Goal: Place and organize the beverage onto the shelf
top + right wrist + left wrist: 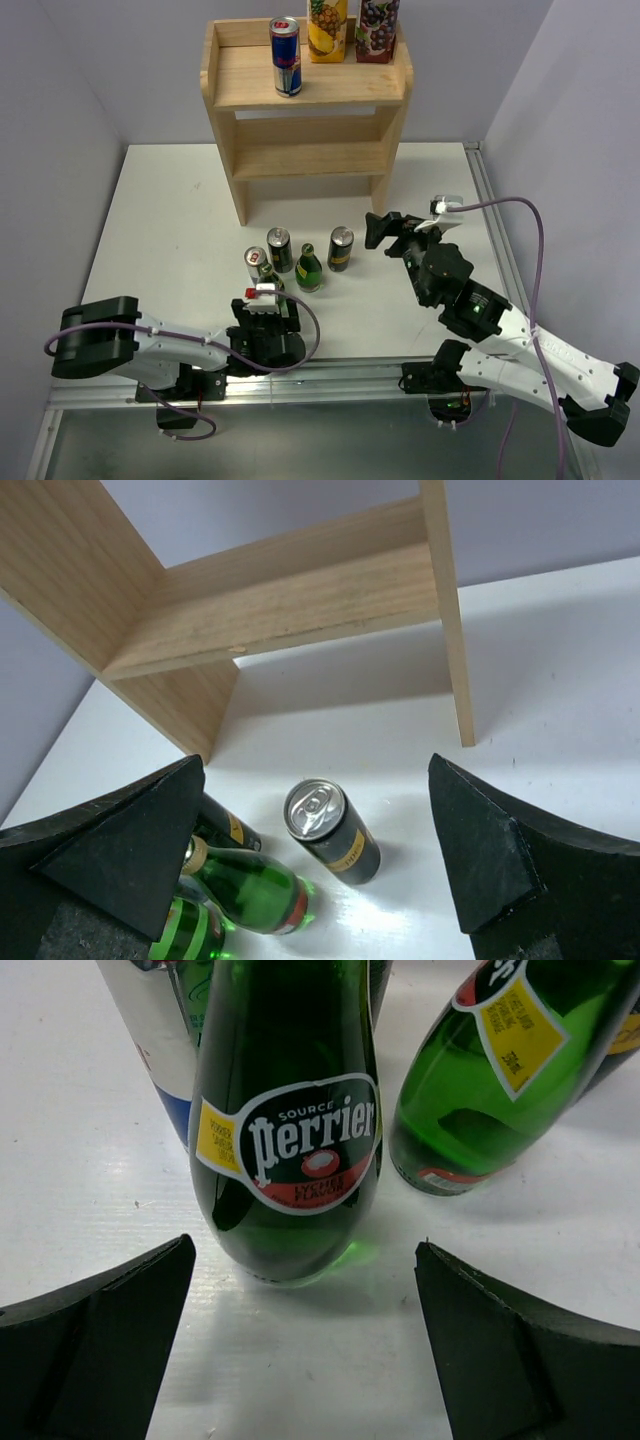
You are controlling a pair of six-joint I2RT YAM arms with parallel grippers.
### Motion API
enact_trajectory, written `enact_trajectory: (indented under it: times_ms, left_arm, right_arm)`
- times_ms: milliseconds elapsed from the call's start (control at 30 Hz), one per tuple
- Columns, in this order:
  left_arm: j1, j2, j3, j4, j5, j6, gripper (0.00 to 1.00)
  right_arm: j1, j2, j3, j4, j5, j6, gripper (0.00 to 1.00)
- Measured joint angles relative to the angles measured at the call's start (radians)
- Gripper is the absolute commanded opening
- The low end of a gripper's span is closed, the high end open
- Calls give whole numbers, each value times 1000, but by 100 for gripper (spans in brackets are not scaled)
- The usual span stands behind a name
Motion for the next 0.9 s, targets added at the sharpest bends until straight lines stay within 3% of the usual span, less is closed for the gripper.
enact_trajectory:
  times_ms: [333,567,633,800,900]
  left_arm:
    - [154,85,-47,433,69,284,99]
    - [223,240,-17,587,93,381,97]
    - [229,266,-4,609,95,389,90]
    - [248,304,2,624,105,383,57]
    - [259,304,2,622,103,373,45]
  right_arm:
    - [0,-74,-67,-32,13,21,100]
    - [0,-94,-73,-35,14,29,100]
    - [0,-101,-78,-35,15,29,100]
    - [0,-109,-93,-37,16,30,100]
    - [0,-108,-98,-37,16,31,100]
